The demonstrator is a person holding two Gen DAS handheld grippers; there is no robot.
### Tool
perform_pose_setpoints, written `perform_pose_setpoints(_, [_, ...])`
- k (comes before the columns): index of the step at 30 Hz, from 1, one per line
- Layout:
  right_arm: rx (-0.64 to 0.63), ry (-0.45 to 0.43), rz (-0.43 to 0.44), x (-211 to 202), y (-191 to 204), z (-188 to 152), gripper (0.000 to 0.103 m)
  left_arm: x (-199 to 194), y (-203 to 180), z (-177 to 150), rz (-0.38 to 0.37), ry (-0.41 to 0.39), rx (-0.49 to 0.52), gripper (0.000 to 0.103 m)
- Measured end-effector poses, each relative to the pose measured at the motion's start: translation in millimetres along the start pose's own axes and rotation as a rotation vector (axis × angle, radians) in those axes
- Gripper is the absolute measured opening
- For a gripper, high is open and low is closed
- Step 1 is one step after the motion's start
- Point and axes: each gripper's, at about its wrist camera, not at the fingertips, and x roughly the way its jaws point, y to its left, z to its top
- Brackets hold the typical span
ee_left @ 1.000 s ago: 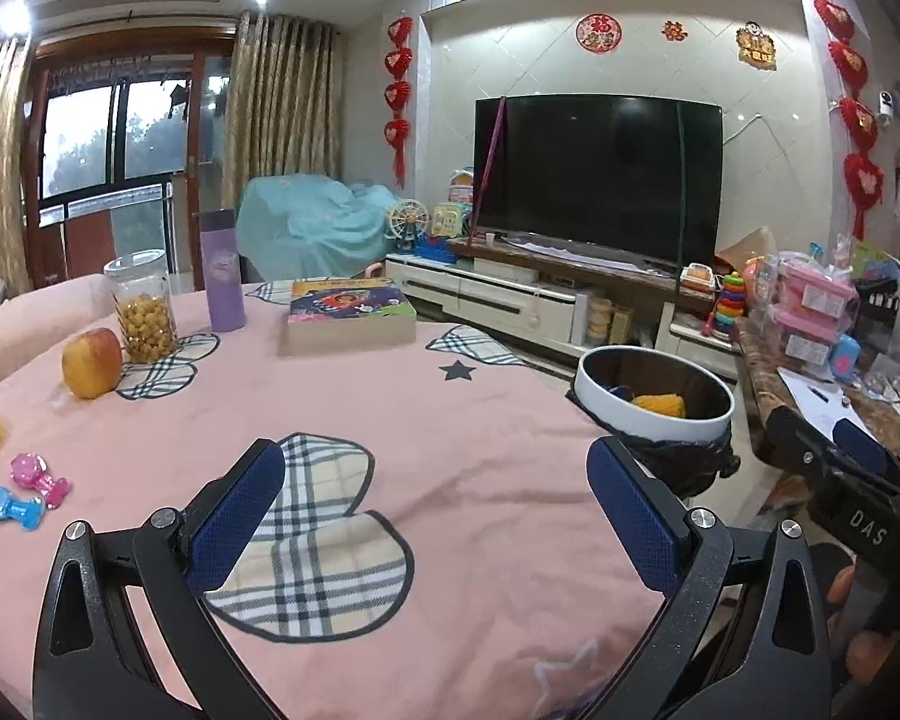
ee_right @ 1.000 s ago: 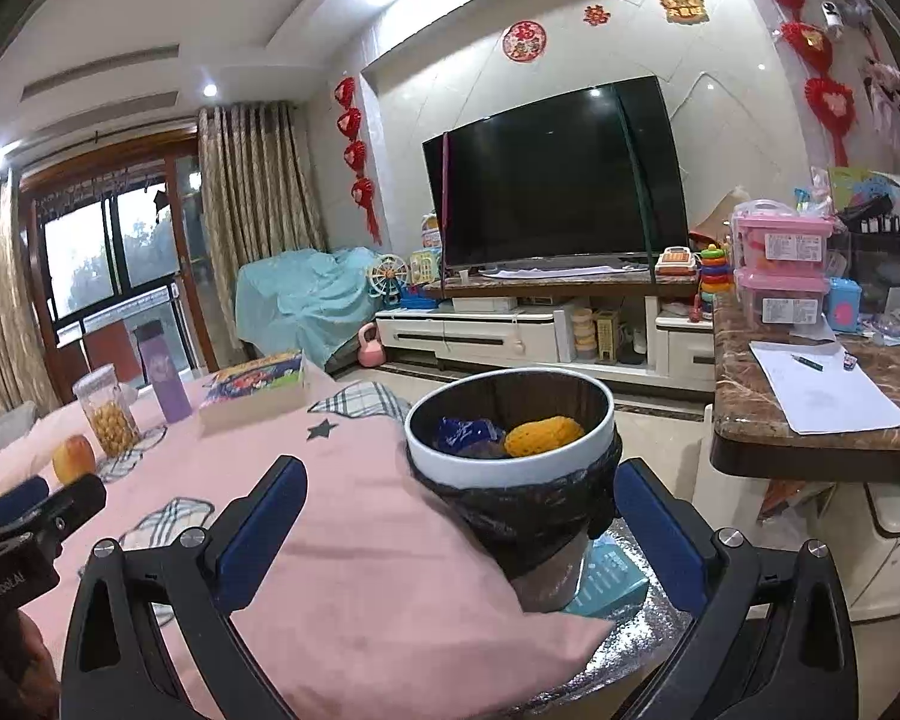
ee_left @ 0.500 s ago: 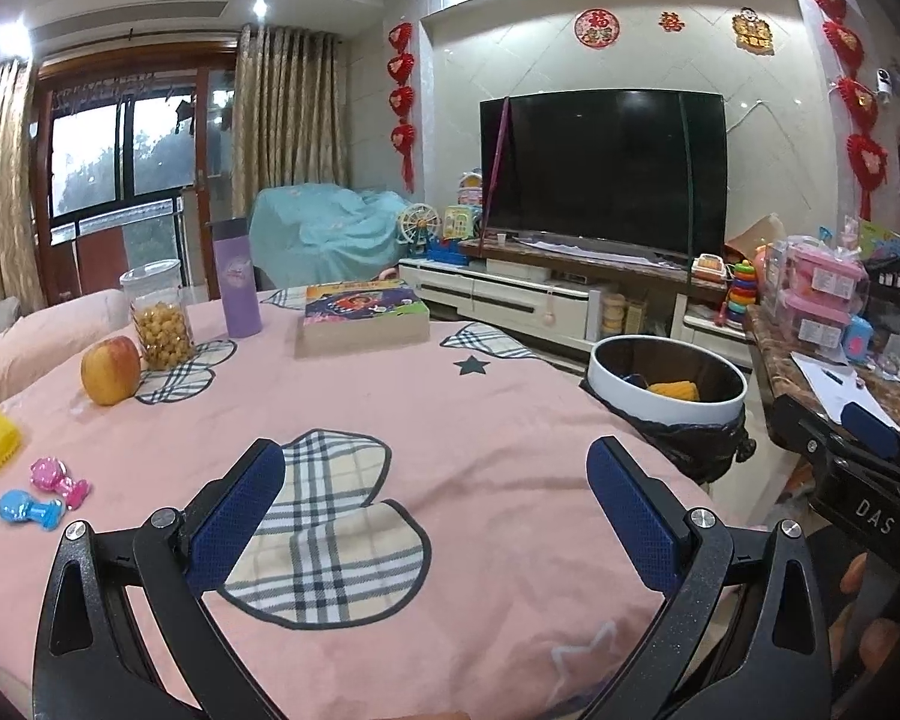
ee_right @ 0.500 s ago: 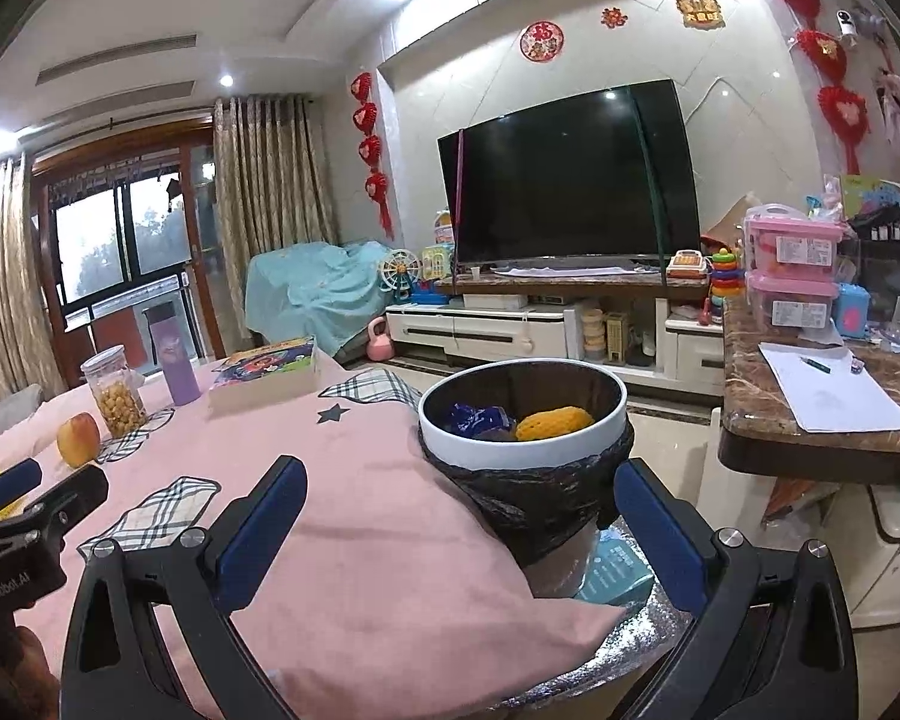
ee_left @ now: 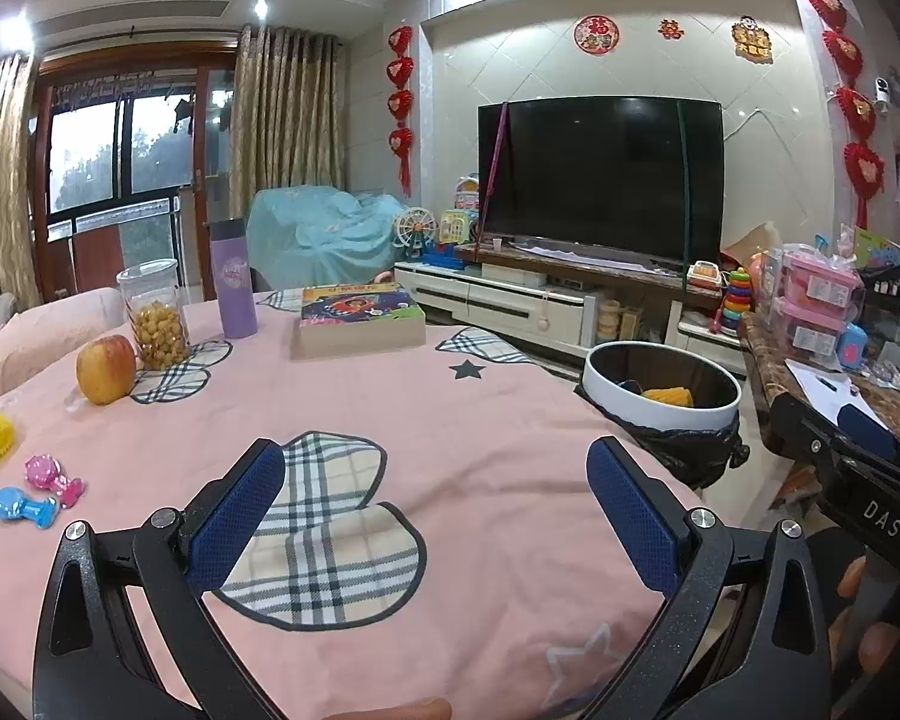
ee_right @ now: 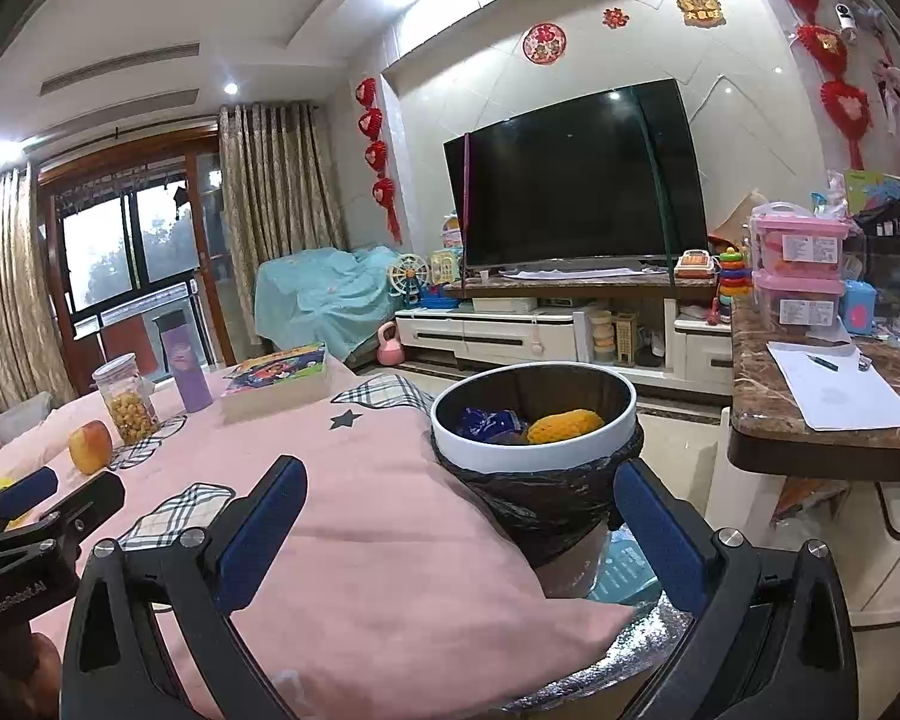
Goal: Collect trash
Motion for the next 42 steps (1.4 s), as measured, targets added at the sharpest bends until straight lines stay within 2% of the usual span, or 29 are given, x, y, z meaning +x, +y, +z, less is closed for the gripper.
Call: perform_pose_setpoints(42, [0.026,-0.016,0.025,-5.6,2.9,1.6,0.103,-2.2,-2.1,-0.5,-0.012,-0.003,-0.004,0.103])
